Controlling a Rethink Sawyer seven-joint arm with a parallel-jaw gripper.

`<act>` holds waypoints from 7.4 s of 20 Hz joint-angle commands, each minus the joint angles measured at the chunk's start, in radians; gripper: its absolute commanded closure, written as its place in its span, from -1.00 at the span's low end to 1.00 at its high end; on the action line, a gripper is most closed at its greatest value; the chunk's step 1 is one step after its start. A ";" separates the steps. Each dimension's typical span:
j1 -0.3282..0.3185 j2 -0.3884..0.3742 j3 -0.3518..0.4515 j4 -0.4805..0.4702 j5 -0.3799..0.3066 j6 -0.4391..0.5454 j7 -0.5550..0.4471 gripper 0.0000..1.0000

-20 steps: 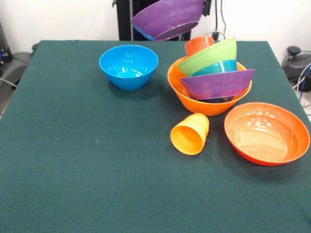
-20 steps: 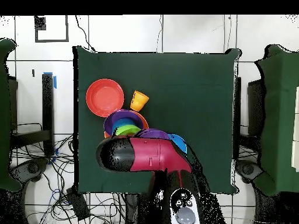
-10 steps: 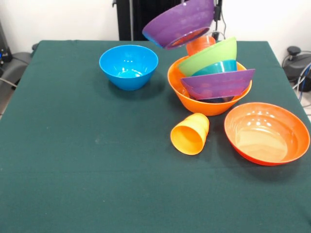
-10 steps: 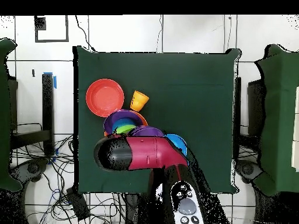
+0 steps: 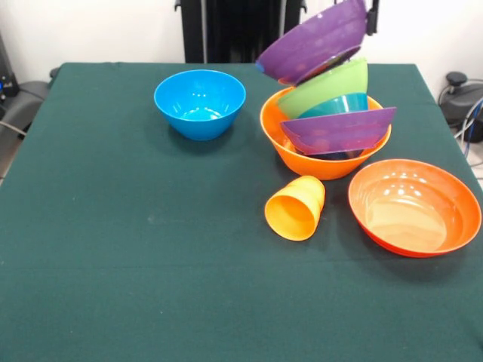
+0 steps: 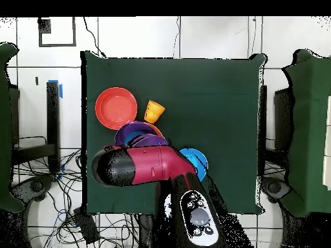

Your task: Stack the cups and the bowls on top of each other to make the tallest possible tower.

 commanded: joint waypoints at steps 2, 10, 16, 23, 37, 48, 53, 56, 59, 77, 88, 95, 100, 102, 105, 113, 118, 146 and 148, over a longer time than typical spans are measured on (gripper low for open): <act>0.000 0.066 0.110 0.001 -0.080 -0.087 -0.064 1.00; -0.005 0.139 0.072 -0.049 -0.167 -0.116 -0.073 1.00; -0.040 0.156 0.093 -0.044 -0.247 -0.108 -0.116 1.00; -0.117 0.154 0.162 -0.022 -0.287 -0.113 -0.144 1.00; -0.140 0.134 0.276 -0.089 -0.410 0.008 -0.225 1.00; -0.250 -0.039 0.455 -0.024 -0.454 0.028 -0.367 1.00; -0.421 -0.037 0.639 0.034 -0.458 -0.088 -0.398 1.00; -0.526 -0.033 0.764 0.071 -0.465 -0.163 -0.383 1.00; -0.585 -0.023 0.838 0.090 -0.504 -0.214 -0.363 1.00; -0.271 0.165 0.222 0.018 -0.869 -1.101 -0.246 1.00; -0.164 0.239 0.050 -0.017 -0.855 -1.371 -0.297 1.00; -0.120 0.240 -0.019 -0.012 -0.864 -1.482 -0.274 1.00; -0.080 0.217 -0.067 0.010 -0.847 -1.557 -0.259 1.00; -0.062 0.214 -0.088 0.014 -0.843 -1.595 -0.267 1.00; -0.041 0.201 -0.113 0.029 -0.837 -1.665 -0.262 1.00; -0.010 0.248 -0.180 0.024 -0.836 -1.823 -0.252 1.00; 0.006 0.312 -0.227 -0.002 -0.844 -1.894 -0.266 1.00; 0.130 0.687 -0.475 -0.079 -0.750 -2.336 -0.413 1.00; 0.138 0.719 -0.488 -0.087 -0.736 -2.374 -0.417 1.00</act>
